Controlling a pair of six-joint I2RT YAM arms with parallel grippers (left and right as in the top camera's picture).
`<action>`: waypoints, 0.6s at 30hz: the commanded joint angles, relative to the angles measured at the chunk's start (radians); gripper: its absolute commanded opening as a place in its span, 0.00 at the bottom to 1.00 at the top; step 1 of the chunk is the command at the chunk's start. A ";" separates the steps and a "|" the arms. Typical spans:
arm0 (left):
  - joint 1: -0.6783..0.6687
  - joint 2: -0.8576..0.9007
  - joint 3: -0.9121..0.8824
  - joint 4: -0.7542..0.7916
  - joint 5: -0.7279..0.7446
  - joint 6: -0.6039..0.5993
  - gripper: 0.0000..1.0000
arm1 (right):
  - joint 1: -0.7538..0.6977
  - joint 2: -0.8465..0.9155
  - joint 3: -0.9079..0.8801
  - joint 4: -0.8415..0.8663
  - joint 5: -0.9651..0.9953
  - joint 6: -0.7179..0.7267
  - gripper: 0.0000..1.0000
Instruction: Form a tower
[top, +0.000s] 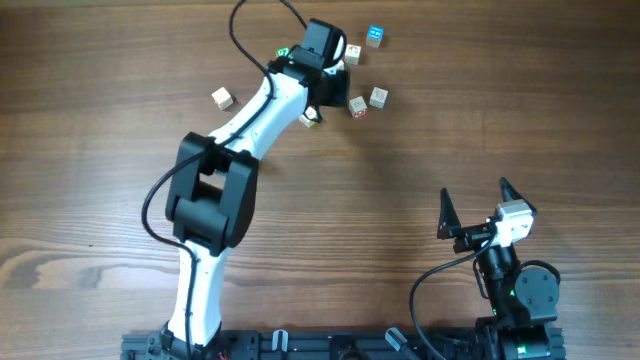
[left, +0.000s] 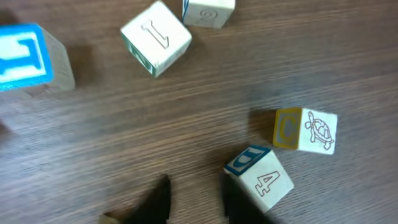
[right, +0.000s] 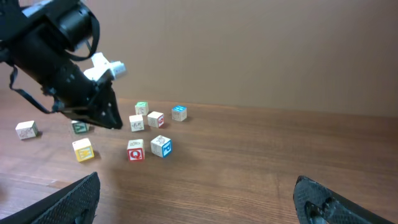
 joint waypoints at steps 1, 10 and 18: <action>0.005 -0.007 -0.001 0.000 0.007 0.003 0.61 | -0.003 -0.004 -0.001 0.005 -0.016 -0.014 1.00; 0.146 -0.347 0.000 -0.188 0.006 -0.050 0.80 | -0.003 -0.004 -0.001 0.005 -0.016 -0.014 1.00; 0.301 -0.325 -0.050 -0.607 0.005 0.061 1.00 | -0.003 -0.004 -0.001 0.005 -0.016 -0.014 1.00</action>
